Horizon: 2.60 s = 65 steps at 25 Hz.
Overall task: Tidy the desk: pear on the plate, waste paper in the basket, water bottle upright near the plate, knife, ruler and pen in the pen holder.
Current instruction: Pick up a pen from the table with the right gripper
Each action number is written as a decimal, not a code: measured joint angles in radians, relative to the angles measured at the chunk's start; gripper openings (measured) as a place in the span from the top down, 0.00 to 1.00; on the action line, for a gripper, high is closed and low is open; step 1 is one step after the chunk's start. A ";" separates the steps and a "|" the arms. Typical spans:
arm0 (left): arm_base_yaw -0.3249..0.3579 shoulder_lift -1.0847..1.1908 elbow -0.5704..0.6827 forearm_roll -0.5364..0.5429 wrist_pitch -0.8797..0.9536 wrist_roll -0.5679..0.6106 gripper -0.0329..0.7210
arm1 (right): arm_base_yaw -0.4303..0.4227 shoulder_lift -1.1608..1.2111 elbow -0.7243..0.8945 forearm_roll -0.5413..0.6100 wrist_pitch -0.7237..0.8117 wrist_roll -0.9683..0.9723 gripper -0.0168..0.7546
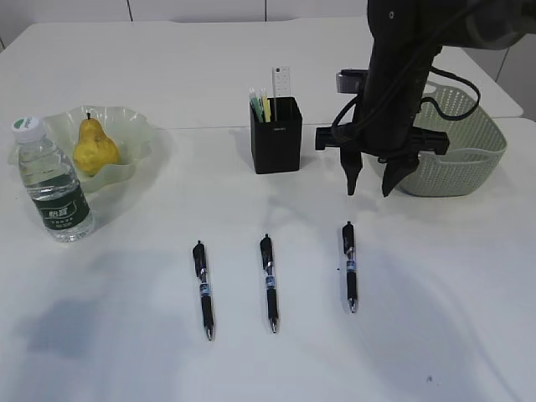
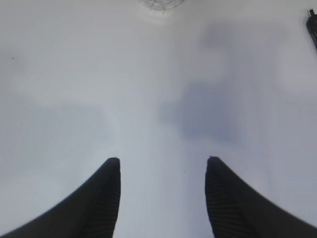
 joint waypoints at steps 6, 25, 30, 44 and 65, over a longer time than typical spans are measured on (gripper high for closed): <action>0.000 0.000 0.000 0.000 0.000 0.000 0.45 | 0.000 0.030 0.000 0.035 0.000 0.000 0.47; 0.000 0.000 0.000 0.000 0.002 0.000 0.45 | 0.022 0.109 0.000 0.046 -0.003 -0.007 0.58; 0.000 0.000 0.000 0.000 0.002 0.000 0.45 | 0.022 0.113 0.000 0.017 -0.003 -0.008 0.59; 0.000 0.000 0.000 0.006 0.002 0.000 0.45 | 0.022 0.115 0.000 0.017 -0.003 -0.008 0.57; 0.000 0.000 0.000 0.010 0.002 0.000 0.45 | 0.022 0.149 0.000 0.038 -0.003 -0.008 0.48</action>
